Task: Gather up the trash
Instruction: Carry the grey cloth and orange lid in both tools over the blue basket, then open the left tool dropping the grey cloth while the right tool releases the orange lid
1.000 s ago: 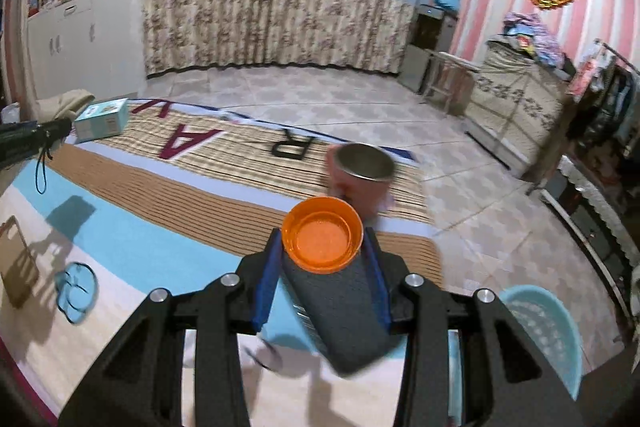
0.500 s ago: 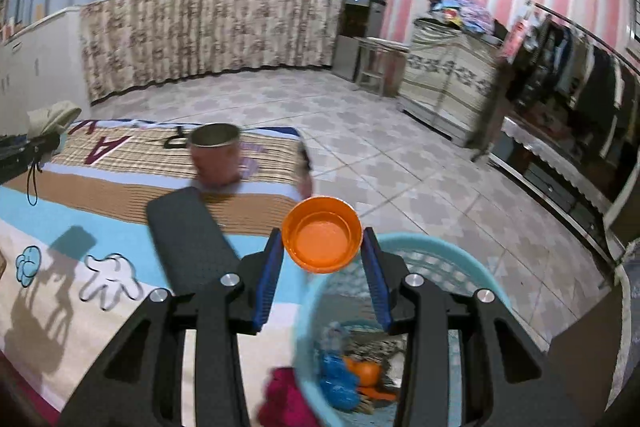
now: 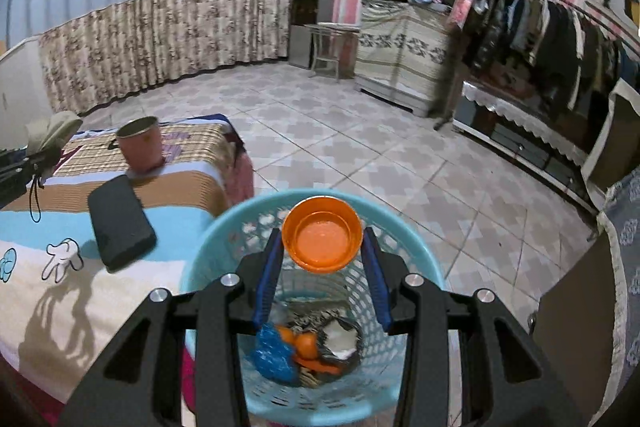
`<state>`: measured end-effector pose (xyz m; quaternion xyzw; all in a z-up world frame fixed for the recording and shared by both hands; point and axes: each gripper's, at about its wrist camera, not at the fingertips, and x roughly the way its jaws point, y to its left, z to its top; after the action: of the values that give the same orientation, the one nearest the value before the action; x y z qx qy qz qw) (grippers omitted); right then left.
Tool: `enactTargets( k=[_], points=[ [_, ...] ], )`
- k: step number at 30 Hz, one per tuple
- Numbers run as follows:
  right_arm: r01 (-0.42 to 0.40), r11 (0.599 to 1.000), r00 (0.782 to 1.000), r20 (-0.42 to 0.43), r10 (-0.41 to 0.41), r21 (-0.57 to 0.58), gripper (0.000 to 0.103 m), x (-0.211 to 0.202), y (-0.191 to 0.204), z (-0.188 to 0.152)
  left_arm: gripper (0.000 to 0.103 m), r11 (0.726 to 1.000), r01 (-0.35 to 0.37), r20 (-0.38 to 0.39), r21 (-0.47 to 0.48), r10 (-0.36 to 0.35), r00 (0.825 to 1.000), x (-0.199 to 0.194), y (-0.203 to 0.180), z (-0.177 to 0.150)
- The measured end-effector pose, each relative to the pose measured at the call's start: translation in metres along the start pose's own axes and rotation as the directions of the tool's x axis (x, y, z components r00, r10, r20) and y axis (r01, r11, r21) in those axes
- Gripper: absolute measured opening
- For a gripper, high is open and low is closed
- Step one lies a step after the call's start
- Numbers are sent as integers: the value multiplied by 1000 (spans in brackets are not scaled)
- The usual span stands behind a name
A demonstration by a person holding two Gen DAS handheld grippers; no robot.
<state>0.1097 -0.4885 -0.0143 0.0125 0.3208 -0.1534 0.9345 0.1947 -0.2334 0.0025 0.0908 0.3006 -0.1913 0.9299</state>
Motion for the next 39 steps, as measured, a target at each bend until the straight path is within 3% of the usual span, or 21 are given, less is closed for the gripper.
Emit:
enactTargets(
  k=[11, 22, 26, 30, 39],
  points=[
    [29, 995, 999, -44, -25, 94, 40, 9, -40, -30, 23, 984, 166, -26, 58, -165, 986, 24, -86, -6],
    [47, 989, 996, -82, -35, 140, 40, 14, -66, -49, 24, 952, 263, -69, 153, -256, 964, 44, -162, -22],
    [50, 989, 996, -84, -38, 142, 40, 16, -68, -47, 30, 950, 260, -76, 173, -250, 965, 46, -169, -26],
    [47, 989, 996, -85, -36, 141, 40, 17, -70, -48, 52, 957, 243, -65, 158, -236, 970, 45, -161, -24],
    [22, 992, 994, -113, -7, 125, 40, 34, -52, -53, 72, 978, 185, -31, 99, -183, 983, 42, -128, -14]
  ],
)
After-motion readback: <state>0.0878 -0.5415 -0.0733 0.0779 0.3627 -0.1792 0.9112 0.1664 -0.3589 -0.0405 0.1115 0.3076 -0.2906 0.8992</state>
